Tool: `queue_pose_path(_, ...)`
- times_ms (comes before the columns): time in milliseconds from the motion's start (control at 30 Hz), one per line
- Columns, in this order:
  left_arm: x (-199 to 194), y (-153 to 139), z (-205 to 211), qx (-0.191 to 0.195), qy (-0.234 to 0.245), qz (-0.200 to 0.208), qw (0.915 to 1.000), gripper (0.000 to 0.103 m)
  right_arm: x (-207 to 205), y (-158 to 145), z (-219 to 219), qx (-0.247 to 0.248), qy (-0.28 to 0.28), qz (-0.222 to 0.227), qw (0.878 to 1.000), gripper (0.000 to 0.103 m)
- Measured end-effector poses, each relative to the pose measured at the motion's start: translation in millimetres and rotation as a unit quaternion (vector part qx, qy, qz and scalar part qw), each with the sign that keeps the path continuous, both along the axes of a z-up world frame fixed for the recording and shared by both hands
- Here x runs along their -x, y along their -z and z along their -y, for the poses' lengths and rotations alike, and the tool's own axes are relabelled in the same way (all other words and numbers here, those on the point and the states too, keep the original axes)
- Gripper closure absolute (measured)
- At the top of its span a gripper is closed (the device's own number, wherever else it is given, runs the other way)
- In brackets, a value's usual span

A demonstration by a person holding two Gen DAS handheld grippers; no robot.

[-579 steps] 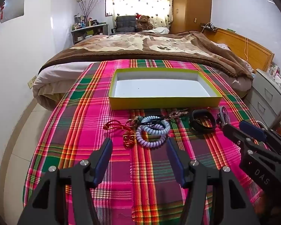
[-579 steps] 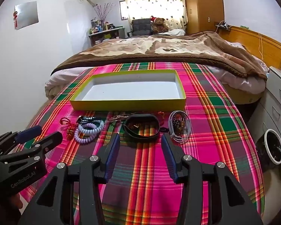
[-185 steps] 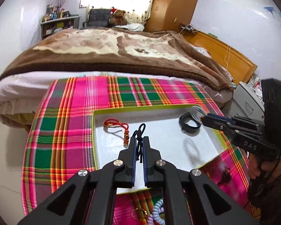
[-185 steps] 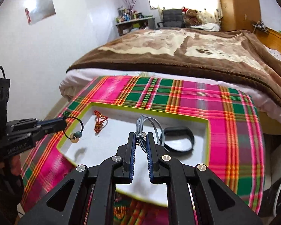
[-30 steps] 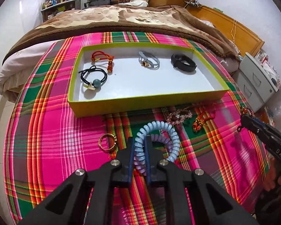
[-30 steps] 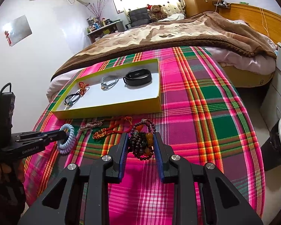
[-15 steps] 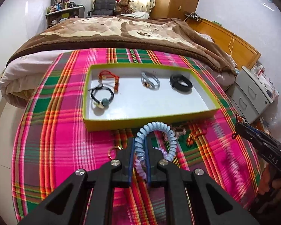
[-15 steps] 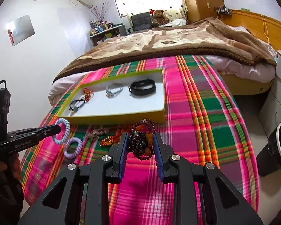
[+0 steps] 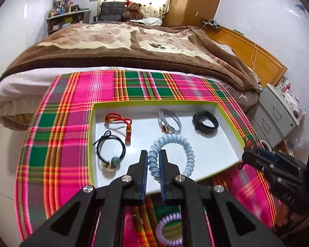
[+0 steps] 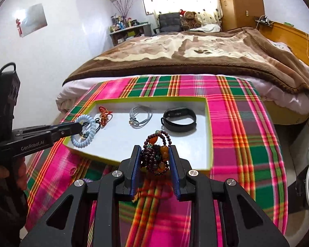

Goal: Organize jewelry
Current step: 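Carry the bead bracelet and blue coil over the tray with both tools, then release the blue coil with the left tool while the right tool releases the bracelet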

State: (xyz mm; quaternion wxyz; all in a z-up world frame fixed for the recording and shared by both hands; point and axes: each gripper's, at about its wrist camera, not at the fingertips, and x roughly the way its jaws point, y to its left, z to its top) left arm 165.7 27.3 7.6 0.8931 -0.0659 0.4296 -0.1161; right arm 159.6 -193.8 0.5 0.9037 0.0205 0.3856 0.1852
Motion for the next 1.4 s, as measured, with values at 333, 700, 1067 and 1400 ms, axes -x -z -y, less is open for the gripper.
queue_pose_path(333,-46,24,6,-0.009,0.0,-0.025,0.9996,0.092,-39,23,-13,0.032,-0.014,-0.031,0.999,0.076)
queue_pose_path(700,-67,42,14,-0.024,0.003,-0.048,0.9986,0.092,-54,36,-24,0.077,-0.028,-0.04,0.996,0.076)
queue_pose_path(1067,-71,46,15,-0.014,0.0,-0.055,0.9984,0.092,-57,44,-28,0.096,-0.031,-0.046,0.994,0.076)
queue_pose_path(1400,-72,47,12,-0.004,-0.004,-0.059,0.9982,0.091,-59,46,-27,0.09,-0.025,-0.048,0.994,0.075)
